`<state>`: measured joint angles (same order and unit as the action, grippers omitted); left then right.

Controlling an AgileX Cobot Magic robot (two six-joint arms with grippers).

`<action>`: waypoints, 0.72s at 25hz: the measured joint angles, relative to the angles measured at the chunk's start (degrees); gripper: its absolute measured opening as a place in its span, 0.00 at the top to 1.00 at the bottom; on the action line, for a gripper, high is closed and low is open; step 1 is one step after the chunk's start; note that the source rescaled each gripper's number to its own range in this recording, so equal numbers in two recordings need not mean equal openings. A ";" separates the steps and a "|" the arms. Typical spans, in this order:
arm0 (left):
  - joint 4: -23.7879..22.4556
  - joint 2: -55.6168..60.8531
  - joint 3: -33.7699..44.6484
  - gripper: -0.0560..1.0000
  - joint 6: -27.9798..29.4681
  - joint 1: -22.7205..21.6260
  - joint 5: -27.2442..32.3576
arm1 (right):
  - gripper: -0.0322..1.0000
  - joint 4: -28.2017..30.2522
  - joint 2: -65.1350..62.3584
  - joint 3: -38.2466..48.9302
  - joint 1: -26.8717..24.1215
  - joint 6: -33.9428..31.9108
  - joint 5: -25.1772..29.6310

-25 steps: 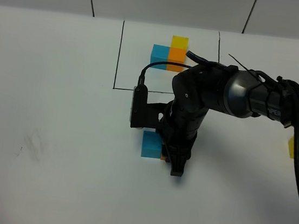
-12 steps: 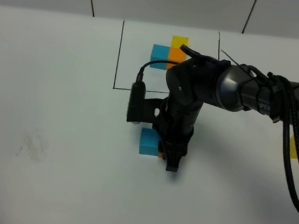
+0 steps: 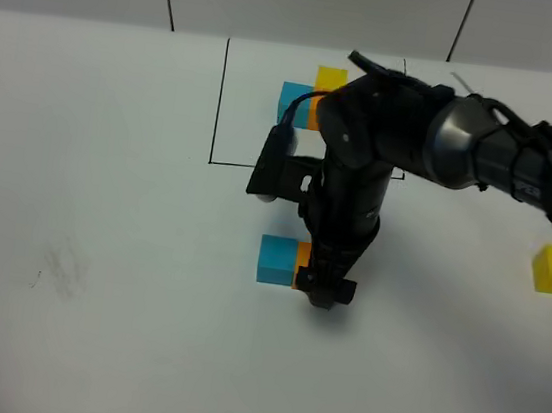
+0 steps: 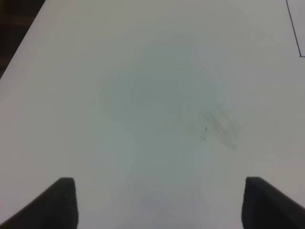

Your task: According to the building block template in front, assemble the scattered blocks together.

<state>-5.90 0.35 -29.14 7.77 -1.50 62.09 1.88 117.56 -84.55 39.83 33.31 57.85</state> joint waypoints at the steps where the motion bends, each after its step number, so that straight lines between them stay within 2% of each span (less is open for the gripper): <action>1: 0.00 0.00 0.00 0.38 0.00 0.00 0.00 | 0.02 0.70 -1.59 0.00 -0.48 -4.11 1.46; 4: 0.00 0.00 0.05 0.38 0.00 0.00 0.00 | 0.00 4.62 -6.83 1.39 -3.99 -21.59 3.58; 7: 0.00 0.00 0.10 0.38 0.00 0.00 0.00 | 0.02 8.37 -14.28 6.75 -8.97 -38.67 -0.45; 9: -0.05 0.00 0.10 0.38 0.00 0.00 0.00 | 0.04 10.17 -19.67 10.69 -12.37 -45.62 -4.21; 13: -0.06 0.00 0.10 0.38 0.00 0.00 0.00 | 0.06 11.38 -28.32 17.20 -20.74 -49.99 -5.07; 18: -0.09 0.00 0.10 0.38 0.00 0.00 0.00 | 0.06 11.82 -30.85 22.71 -30.85 -49.12 -8.46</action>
<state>-6.00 0.35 -29.03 7.77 -1.50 62.09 13.70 86.71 -61.84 8.97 -15.81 49.39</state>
